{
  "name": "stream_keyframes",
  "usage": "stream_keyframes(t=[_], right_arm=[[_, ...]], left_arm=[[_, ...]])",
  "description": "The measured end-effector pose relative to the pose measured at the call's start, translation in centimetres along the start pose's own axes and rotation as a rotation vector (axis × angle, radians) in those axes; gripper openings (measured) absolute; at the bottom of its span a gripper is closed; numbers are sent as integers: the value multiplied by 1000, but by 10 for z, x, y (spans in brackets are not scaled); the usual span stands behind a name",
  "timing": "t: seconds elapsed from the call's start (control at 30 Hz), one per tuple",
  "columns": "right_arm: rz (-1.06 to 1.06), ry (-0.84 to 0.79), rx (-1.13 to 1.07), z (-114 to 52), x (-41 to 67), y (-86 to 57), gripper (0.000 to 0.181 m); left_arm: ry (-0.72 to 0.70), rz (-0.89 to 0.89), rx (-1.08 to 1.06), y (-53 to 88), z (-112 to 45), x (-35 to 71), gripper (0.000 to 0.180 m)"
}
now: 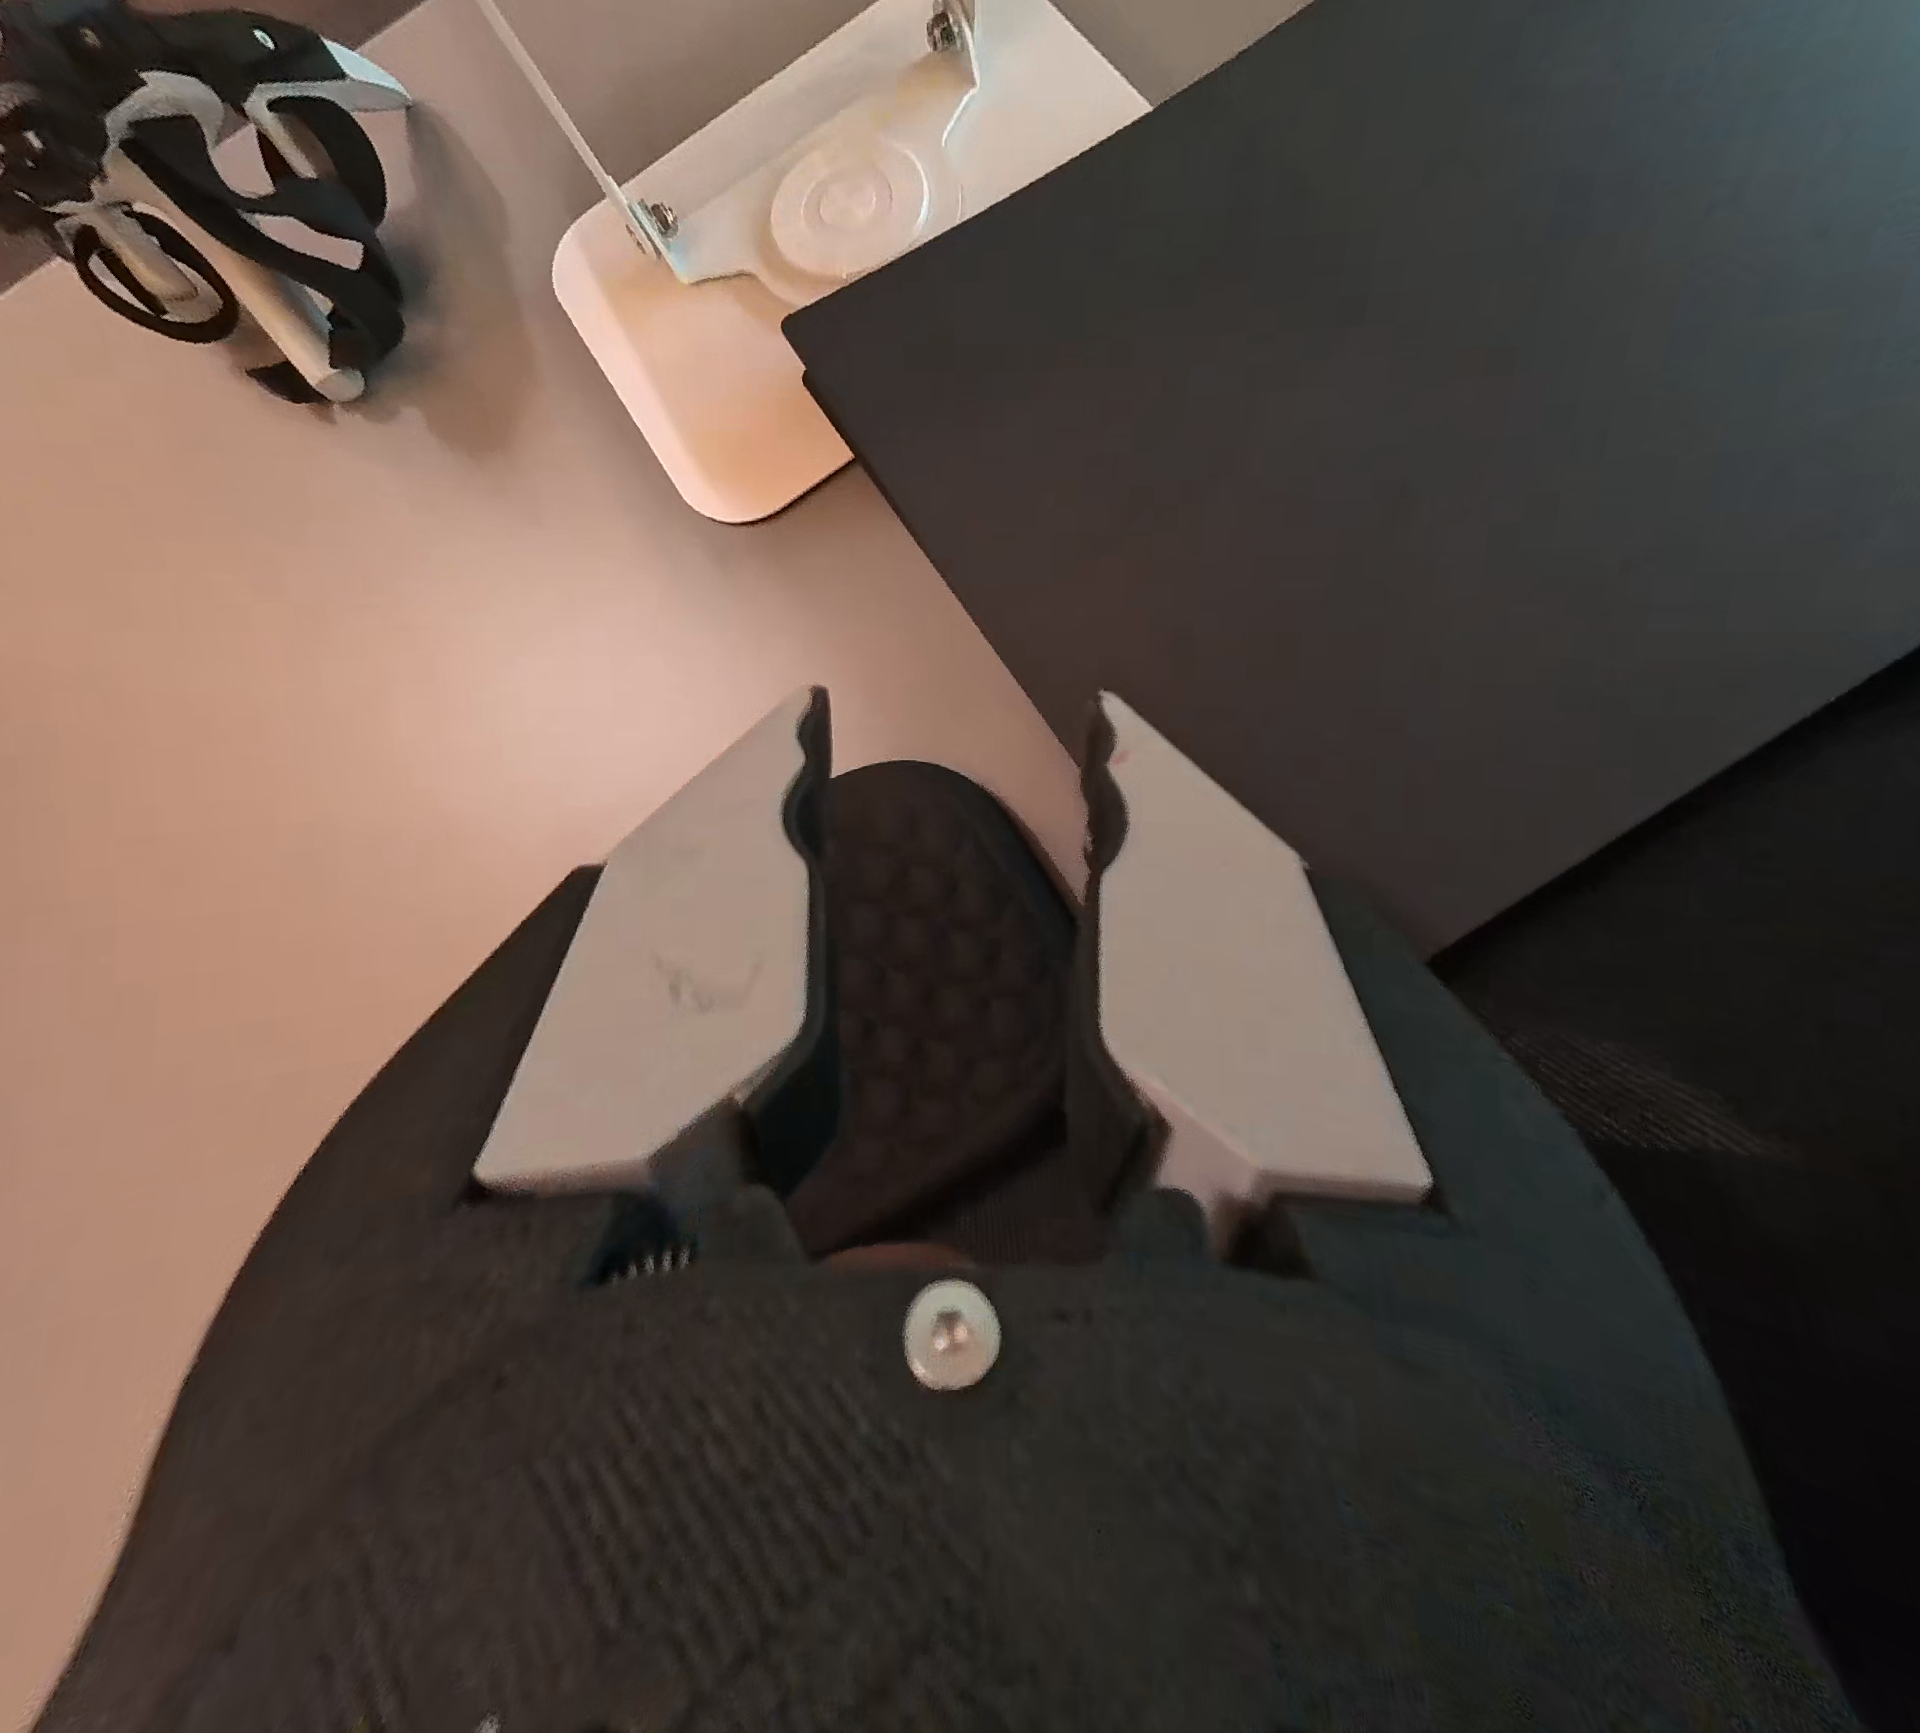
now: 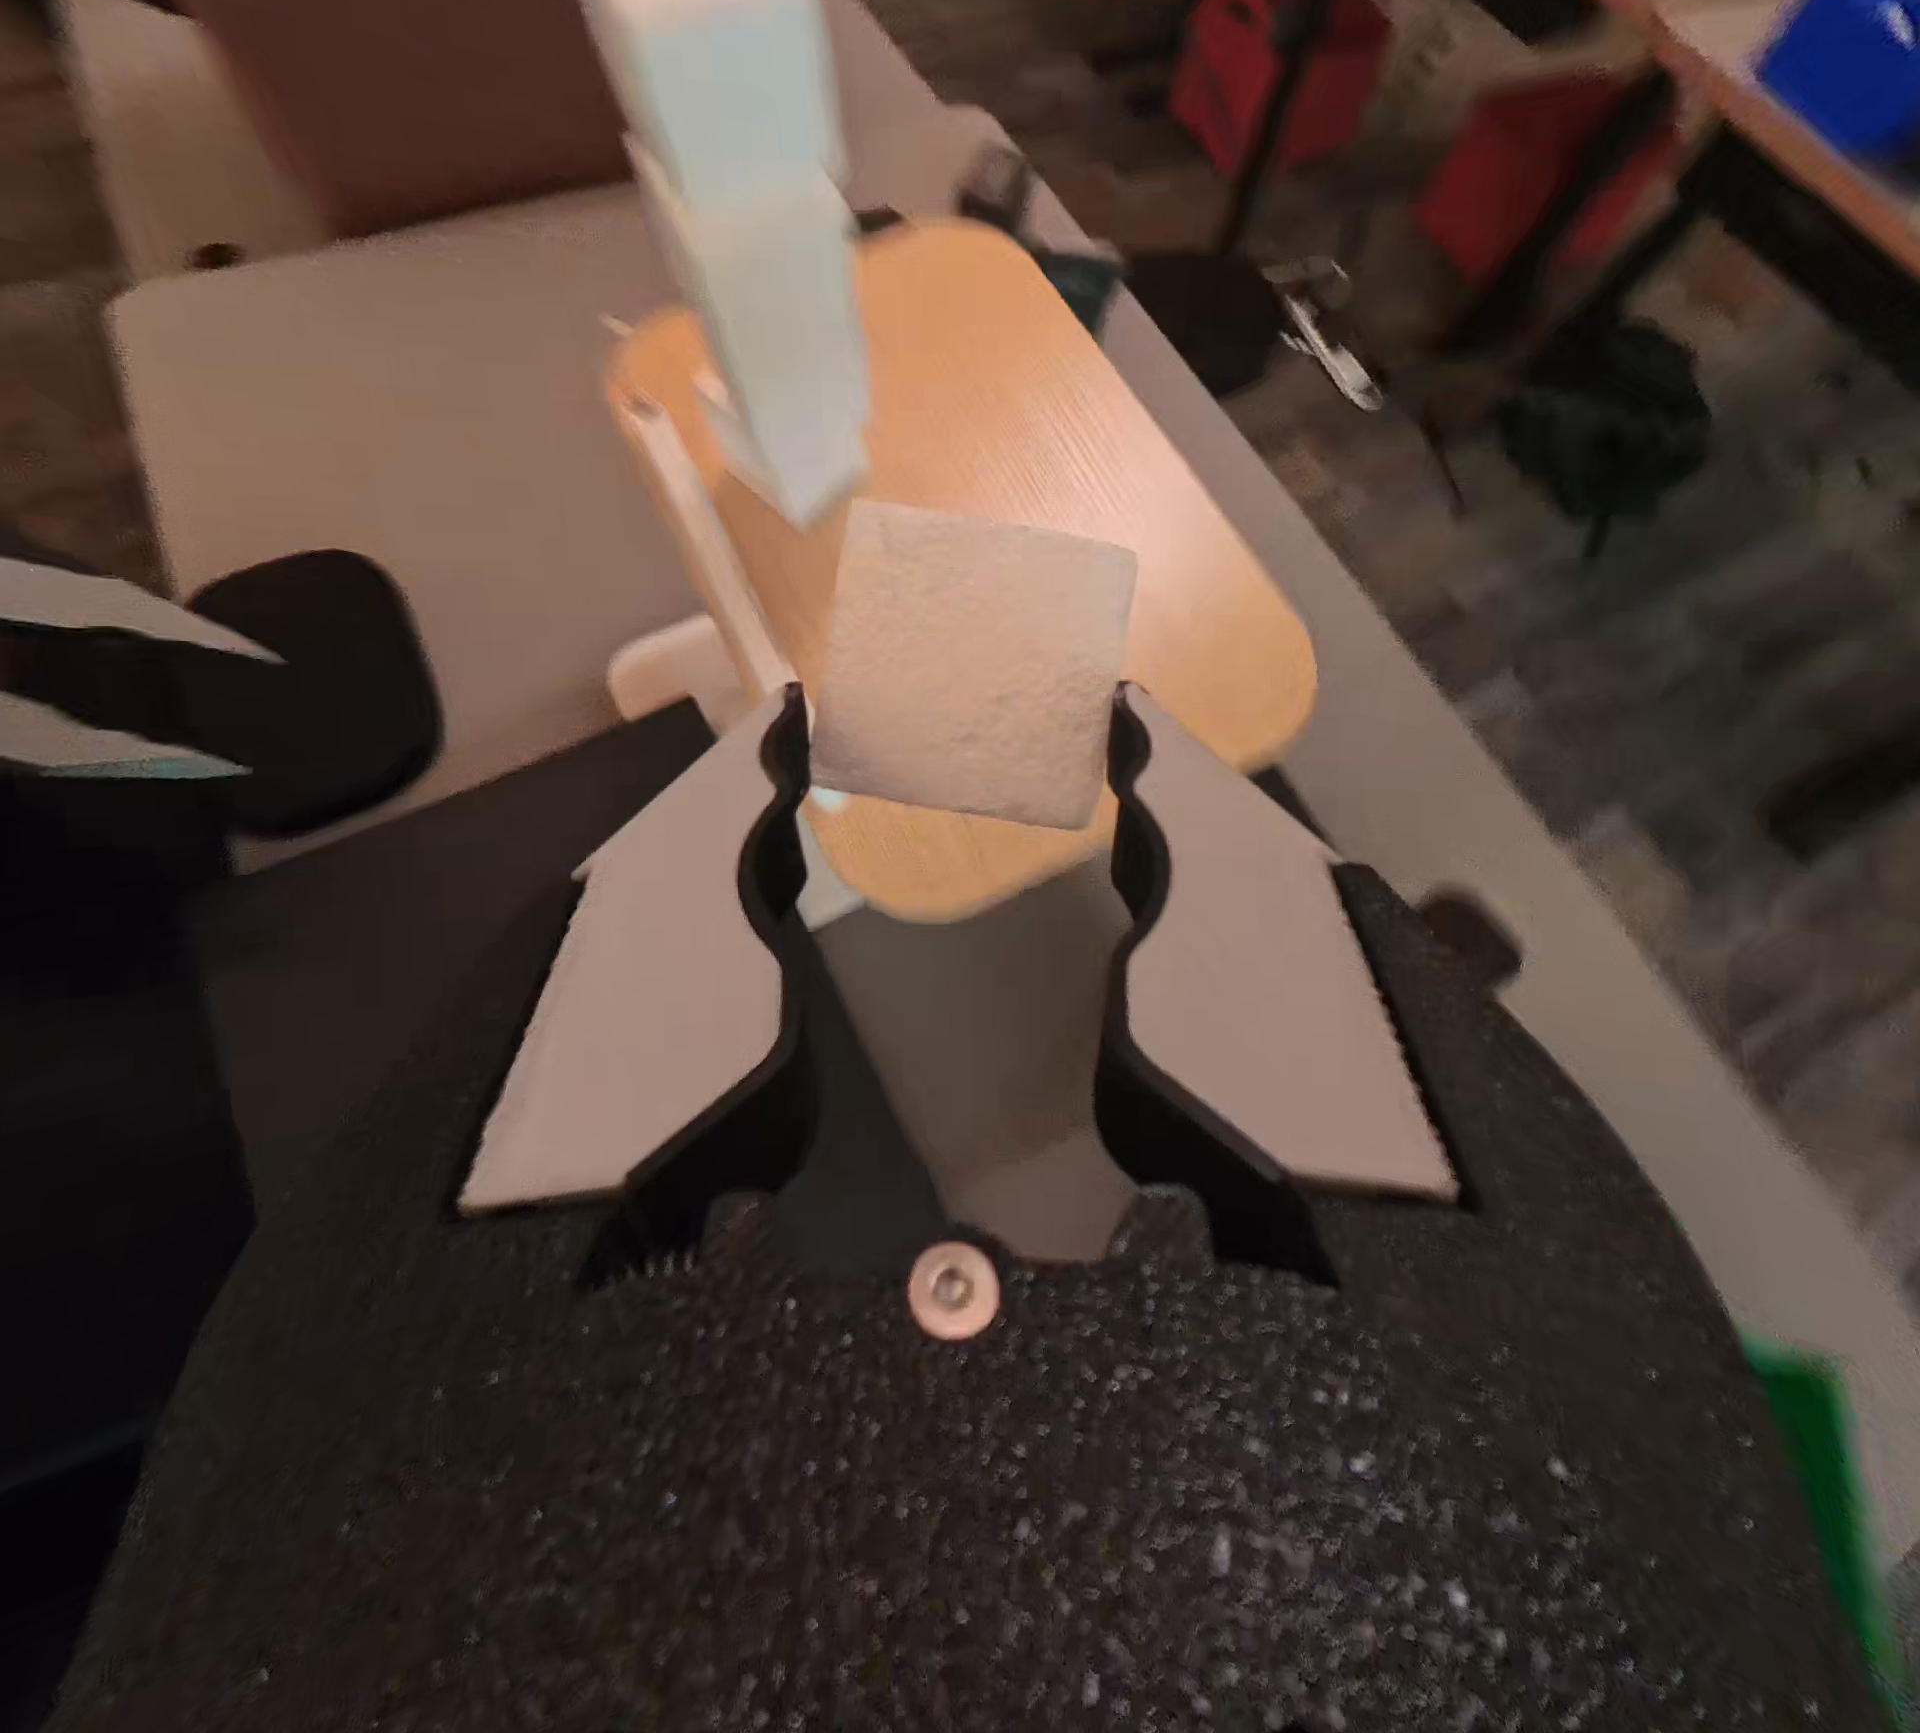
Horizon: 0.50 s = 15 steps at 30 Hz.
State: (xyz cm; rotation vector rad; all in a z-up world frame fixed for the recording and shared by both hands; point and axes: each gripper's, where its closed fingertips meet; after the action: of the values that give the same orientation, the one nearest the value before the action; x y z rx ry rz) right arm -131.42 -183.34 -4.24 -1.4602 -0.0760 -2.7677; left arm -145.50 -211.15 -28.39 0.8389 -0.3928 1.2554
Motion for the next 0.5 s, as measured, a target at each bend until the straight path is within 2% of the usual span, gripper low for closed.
stream_keyframes(t=[0.2, 0.5], right_arm=[[309, 195, 129, -59, 133, 35, 57], [392, 528, 172, -128, 153, 30, 58]], left_arm=[[-51, 2, -21, -2, 6, 6, 46], [-120, 22, -9, 0, 15, 14, 46]])
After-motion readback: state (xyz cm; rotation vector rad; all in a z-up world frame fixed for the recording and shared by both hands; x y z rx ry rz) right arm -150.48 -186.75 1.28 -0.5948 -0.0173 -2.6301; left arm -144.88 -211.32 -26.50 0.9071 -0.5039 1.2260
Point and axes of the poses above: each gripper's, where its closed fingertips meet, z back along the fingers, x out of its top, y = z × x across the jaws, and after that the axes turned 14 degrees about x, right-handed
